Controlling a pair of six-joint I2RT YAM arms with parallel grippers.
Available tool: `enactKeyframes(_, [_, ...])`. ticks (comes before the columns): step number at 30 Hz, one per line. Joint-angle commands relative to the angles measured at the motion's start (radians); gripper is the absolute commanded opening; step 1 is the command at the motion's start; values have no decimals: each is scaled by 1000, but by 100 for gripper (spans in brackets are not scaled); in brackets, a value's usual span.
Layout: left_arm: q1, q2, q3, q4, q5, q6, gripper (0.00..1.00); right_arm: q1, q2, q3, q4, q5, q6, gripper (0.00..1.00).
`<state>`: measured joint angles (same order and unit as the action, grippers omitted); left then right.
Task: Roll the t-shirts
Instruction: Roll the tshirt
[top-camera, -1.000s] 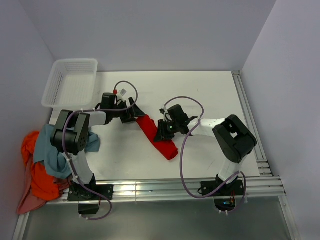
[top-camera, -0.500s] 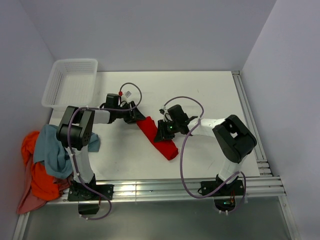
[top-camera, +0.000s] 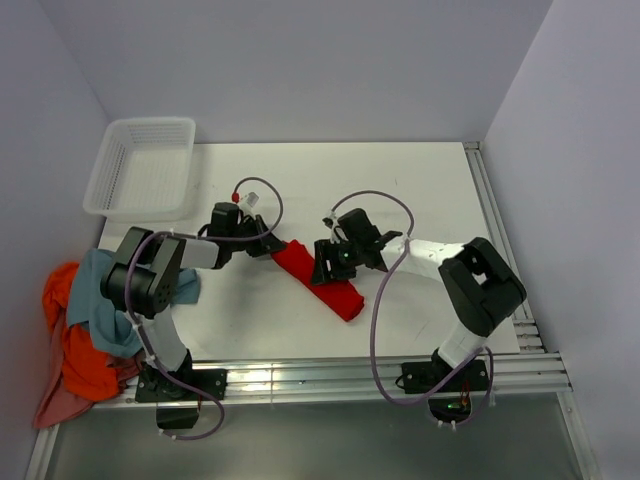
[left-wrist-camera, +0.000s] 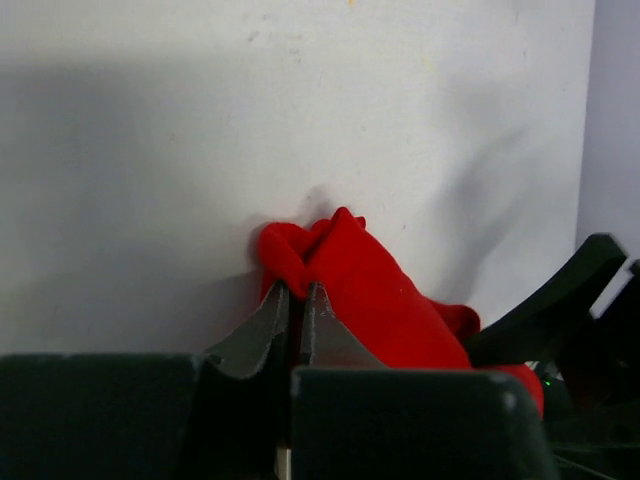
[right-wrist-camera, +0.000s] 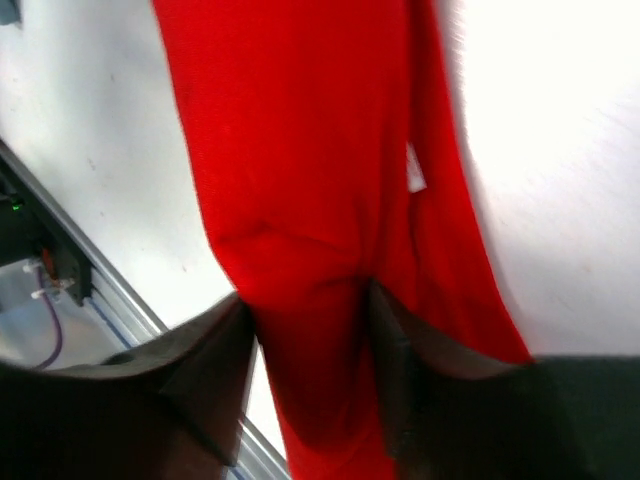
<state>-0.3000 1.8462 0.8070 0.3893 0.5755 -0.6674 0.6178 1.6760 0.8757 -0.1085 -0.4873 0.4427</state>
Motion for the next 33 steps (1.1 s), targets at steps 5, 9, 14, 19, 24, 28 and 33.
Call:
enactKeyframes(5, [-44,-142,-160,111,-216,-18,0,-19,-214,-79,-69,119,37,73])
enactKeyframes(9, [-51,-168,-186,117,-253,-12,0,-72,-340,-168,-37,95,123,73])
enactKeyframes(14, [-65,-223,-244,146,-327,-26,0,-163,-551,-291,-71,125,214,91])
enactKeyframes(19, [-82,-280,-305,163,-393,-43,0,-222,-683,-409,-48,84,312,100])
enactKeyframes(24, [-116,-366,-351,137,-491,-63,0,-224,-739,-579,140,44,509,100])
enactKeyframes(28, [-151,-436,-382,111,-571,-80,0,-195,-800,-647,170,104,582,100])
enactKeyframes(33, [-174,-430,-379,79,-623,-81,0,-158,-797,-684,193,161,628,100])
